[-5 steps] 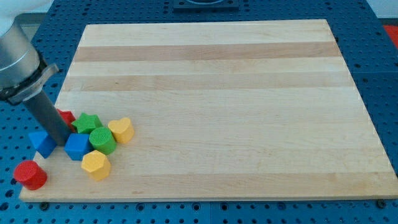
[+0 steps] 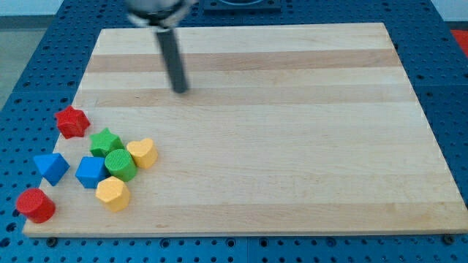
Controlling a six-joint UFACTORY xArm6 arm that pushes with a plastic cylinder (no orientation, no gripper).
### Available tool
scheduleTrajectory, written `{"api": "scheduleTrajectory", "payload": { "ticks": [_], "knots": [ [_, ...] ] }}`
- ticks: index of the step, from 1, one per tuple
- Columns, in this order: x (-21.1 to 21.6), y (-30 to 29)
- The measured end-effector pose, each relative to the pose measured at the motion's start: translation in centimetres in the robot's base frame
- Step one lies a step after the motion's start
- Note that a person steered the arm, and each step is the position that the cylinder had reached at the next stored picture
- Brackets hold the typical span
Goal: Move the arm to the bottom center
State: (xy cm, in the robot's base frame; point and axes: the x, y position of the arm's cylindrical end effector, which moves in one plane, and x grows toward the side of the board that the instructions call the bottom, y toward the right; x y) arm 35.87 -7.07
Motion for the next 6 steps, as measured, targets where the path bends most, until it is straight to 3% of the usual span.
{"api": "scheduleTrajectory", "payload": {
  "ticks": [1,2,3,4,6],
  "knots": [
    [1.8,11.7],
    [9.3,18.7],
    [17.9,20.1],
    [25.8,12.6],
    [24.4,12.4]
  ]
}}
